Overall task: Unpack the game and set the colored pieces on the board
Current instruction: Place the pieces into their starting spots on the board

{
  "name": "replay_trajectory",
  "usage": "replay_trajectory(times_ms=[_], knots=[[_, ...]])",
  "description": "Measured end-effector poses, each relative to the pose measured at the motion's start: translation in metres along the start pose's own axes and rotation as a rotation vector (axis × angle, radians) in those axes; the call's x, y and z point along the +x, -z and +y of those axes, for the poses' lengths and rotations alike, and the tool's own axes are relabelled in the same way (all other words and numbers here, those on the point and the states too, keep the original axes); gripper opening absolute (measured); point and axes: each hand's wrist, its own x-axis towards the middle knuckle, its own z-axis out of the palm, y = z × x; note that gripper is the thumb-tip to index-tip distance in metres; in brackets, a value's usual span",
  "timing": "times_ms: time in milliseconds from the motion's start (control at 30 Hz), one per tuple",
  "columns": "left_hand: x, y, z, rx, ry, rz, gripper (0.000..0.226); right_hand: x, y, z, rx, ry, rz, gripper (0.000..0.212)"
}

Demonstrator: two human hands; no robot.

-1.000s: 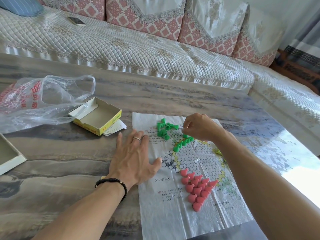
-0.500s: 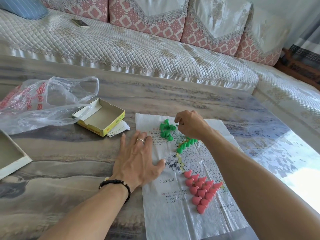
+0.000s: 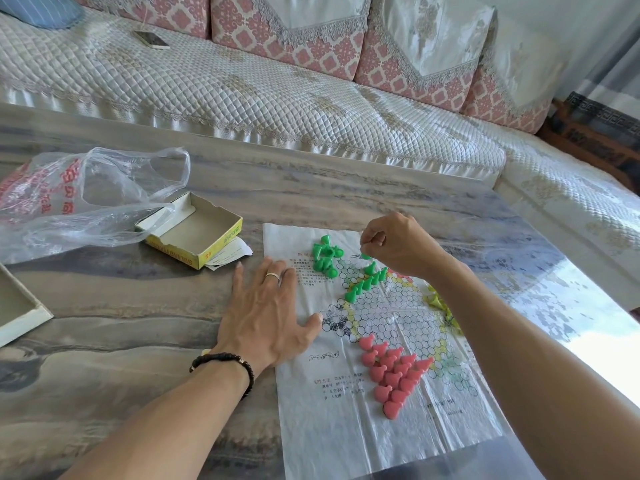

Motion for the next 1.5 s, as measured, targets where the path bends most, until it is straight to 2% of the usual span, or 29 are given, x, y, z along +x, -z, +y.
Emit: replay_trajectory(times_ms=[167, 367, 900, 1133, 1300, 1500], knots=[[0.001, -0.002, -0.001, 0.011, -0.006, 0.009, 0.078, -0.005, 0.004, 0.0, -0.052, 0.009, -0.064, 0.017], [0.0, -0.001, 0.0, 0.003, -0.001, 0.011, 0.08, -0.007, 0.001, 0.001, -0.124, 0.042, -0.125, 0.014], [0.0, -0.001, -0.001, -0.003, -0.012, 0.019, 0.077, 0.0, -0.008, -0.002, -0.21, -0.01, -0.193, 0.013], [0.0, 0.0, 0.0, -0.001, -0.011, 0.019, 0.077, 0.001, -0.013, -0.023, -0.073, 0.036, -0.122, 0.015], [-0.001, 0.0, 0.0, -0.004, -0.002, 0.025, 0.08, 0.005, -0.036, -0.036, -0.142, -0.012, -0.105, 0.024], [0.0, -0.001, 0.0, -0.004, -0.007, 0.025, 0.079, 0.004, -0.041, -0.04, -0.056, -0.034, -0.096, 0.017]])
